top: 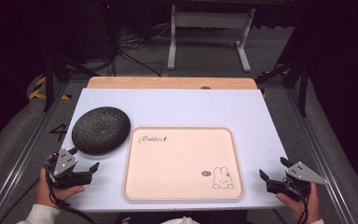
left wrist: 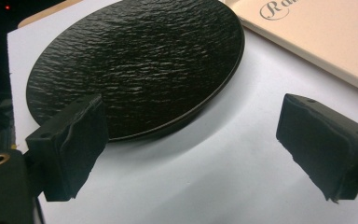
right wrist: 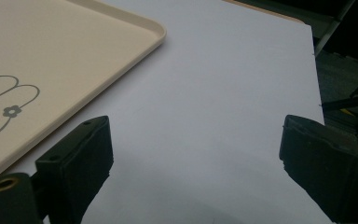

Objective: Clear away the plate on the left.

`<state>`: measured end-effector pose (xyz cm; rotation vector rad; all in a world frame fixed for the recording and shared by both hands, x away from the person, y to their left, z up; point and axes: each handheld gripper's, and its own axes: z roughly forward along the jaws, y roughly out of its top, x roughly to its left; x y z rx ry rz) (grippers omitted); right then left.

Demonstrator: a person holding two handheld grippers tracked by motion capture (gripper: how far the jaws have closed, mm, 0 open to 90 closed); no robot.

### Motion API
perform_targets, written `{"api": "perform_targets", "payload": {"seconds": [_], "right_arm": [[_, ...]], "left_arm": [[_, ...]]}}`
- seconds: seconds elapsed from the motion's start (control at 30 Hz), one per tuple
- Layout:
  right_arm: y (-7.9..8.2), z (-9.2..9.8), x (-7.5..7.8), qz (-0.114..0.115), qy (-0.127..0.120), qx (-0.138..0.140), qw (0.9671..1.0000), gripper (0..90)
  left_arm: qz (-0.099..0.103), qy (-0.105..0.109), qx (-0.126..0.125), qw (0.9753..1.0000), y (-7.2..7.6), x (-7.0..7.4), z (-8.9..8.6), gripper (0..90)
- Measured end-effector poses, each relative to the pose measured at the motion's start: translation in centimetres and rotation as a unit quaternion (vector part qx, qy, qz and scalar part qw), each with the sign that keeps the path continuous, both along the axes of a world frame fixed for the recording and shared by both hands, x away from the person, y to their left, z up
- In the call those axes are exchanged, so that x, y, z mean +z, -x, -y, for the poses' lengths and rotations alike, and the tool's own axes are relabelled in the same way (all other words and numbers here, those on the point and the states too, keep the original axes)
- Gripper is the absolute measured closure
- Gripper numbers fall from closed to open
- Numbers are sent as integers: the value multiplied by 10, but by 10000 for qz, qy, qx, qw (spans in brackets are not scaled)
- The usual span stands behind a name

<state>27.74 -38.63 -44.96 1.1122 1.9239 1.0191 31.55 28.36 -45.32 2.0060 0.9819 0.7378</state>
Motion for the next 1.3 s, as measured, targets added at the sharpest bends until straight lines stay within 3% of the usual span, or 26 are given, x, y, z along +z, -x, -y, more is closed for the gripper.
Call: {"api": "perform_targets", "payload": {"seconds": [0.37,0.67,1.03,1.17,1.2,1.3], "right_arm": [[2,-2,2,29,72,-9,10000,103],[0,-4,1,14,103,20,9999,103],[4,-3,2,39,83,-54,9999,102],[4,-3,2,24,101,-45,9999,102],[4,-3,2,27,96,-42,9999,102],[4,-3,1,21,88,-48,9999,102]], "left_arm": [[-30,-122,-95,9999,-1,-2,3,98],[32,-375,-80,9993,0,0,6,109],[-43,-563,-184,9982,-13,0,14,110],[-41,-790,-156,9967,-19,-1,19,111],[-41,-942,-159,9954,-22,-1,22,112],[-29,-1107,-179,9937,-28,-2,28,121]]}}
